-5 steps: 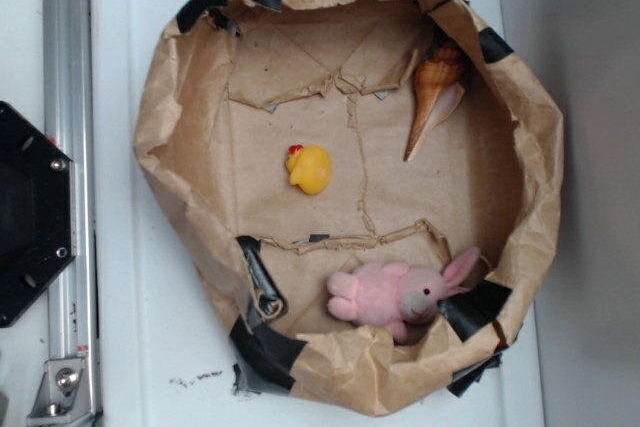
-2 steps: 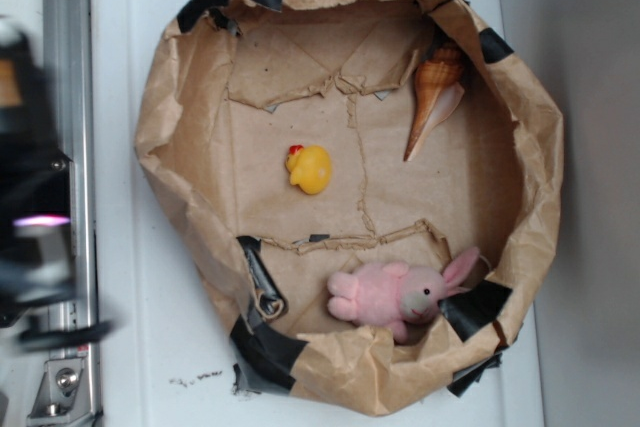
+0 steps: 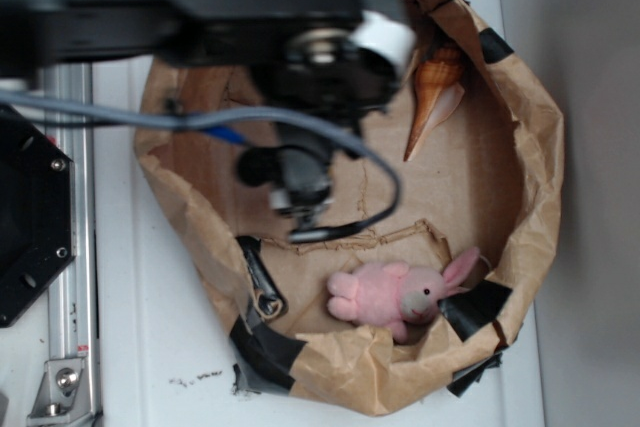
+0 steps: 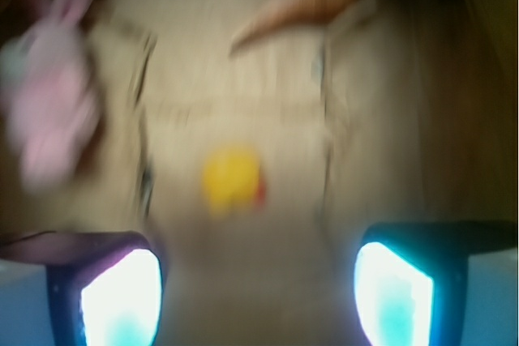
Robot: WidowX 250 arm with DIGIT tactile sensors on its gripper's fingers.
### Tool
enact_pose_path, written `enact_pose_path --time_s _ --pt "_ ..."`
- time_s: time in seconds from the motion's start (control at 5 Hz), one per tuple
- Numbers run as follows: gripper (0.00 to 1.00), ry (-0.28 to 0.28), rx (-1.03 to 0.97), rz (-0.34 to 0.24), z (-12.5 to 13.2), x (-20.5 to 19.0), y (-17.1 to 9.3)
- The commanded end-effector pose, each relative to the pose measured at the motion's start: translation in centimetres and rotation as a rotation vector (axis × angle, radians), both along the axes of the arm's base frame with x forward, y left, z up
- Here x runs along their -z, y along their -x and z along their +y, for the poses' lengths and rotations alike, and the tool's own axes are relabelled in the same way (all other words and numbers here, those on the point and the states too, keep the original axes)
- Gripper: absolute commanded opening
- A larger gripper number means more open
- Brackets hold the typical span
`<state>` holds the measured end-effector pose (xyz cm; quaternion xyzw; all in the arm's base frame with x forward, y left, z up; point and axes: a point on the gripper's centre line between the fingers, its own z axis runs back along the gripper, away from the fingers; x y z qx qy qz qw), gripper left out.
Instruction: Grab the yellow duck.
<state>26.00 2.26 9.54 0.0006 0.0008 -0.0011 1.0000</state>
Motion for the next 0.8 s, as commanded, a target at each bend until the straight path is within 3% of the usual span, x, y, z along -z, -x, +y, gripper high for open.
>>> enact_pose_path --time_s 0.0,0.2,0.4,0.6 --pt "1.00 -0.019 0.102 0.016 -1.1 3.1 -0.8" --pt "1.00 -0.042 0.136 0.040 -1.9 4.6 0.7" --pt "1.00 -0.086 0.178 0.031 -1.7 6.2 0.6" --pt "0.00 -0.111 0.148 0.047 -1.6 7.3 0.5"
